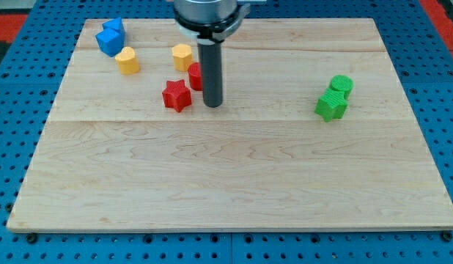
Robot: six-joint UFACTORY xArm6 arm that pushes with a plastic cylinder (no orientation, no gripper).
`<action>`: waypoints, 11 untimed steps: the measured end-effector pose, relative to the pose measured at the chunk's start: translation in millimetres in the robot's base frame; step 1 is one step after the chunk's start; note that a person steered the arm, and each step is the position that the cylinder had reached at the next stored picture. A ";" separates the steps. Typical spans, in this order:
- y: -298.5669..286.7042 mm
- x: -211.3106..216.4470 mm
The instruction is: Separate green star from the green circle
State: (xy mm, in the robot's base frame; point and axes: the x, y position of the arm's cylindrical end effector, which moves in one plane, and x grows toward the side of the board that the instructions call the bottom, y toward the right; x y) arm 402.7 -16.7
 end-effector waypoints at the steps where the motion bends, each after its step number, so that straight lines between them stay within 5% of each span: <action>1: -32.8 -8.1; 2: -41.7 4.8; 3: 28.7 56.0; 4: 154.8 64.7; 6: 246.4 40.4; 10: 171.6 29.4; 11: 146.3 -5.1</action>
